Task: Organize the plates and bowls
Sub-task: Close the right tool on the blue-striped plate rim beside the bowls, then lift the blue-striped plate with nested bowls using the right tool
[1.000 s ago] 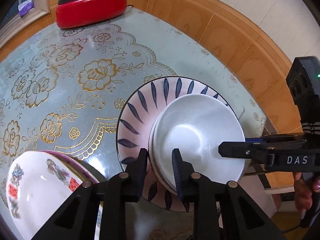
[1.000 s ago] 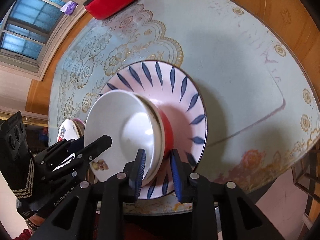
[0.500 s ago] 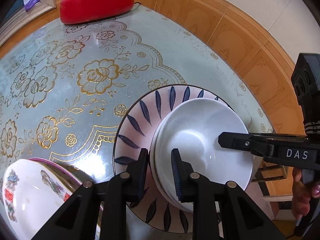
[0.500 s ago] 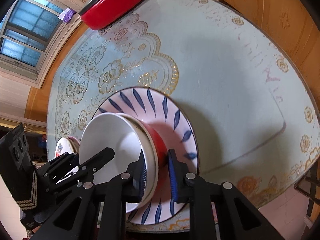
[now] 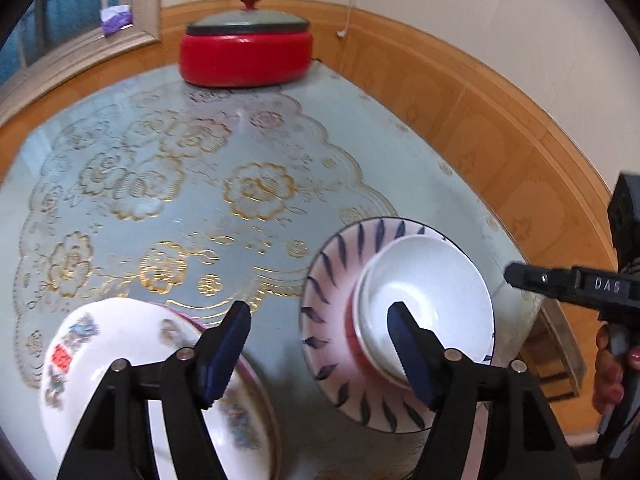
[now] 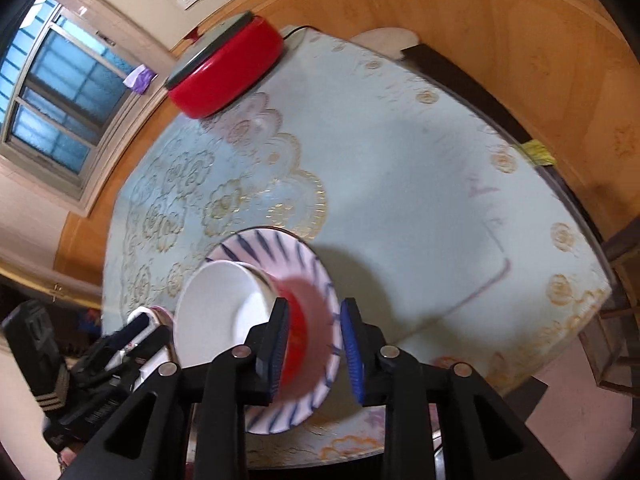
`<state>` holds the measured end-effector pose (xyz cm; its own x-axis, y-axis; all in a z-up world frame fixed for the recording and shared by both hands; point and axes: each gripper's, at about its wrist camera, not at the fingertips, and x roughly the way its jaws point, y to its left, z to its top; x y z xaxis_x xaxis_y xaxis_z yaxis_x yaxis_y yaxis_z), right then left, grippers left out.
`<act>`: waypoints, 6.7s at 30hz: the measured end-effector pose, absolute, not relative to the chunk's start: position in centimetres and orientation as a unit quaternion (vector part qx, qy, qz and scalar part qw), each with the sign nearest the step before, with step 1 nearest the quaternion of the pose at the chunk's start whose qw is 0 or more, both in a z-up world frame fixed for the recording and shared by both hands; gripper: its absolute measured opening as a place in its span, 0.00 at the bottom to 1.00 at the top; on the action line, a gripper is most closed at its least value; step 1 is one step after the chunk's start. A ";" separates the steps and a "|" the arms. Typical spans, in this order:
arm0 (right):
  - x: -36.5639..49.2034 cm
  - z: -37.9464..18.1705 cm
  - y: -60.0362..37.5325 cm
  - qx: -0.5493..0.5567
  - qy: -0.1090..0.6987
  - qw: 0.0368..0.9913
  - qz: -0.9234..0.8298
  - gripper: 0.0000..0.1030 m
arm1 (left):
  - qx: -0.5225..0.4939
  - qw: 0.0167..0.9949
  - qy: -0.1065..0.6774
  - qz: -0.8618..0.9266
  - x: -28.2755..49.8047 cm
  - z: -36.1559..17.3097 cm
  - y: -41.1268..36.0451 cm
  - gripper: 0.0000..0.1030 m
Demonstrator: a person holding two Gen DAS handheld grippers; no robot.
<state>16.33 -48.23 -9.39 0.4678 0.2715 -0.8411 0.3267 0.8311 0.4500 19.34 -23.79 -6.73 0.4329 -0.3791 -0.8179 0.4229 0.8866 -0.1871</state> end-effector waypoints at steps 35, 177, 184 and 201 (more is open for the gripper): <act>21.0 -17.4 -47.5 0.258 0.595 0.755 0.099 0.07 | -0.015 0.858 0.498 -0.127 19.1 -8.3 -22.5 0.82; 28.0 -16.4 -48.6 0.165 0.583 0.769 0.202 0.10 | -0.082 0.850 0.498 -0.152 22.4 -12.8 -27.6 0.09; 28.2 -15.4 -47.4 0.155 0.569 0.779 0.213 0.10 | -0.098 0.859 0.482 -0.141 21.9 -11.7 -26.1 0.08; 29.3 -9.3 -38.6 0.105 0.531 0.787 0.294 0.10 | -0.152 0.895 0.414 -0.064 18.6 -5.9 -17.3 0.07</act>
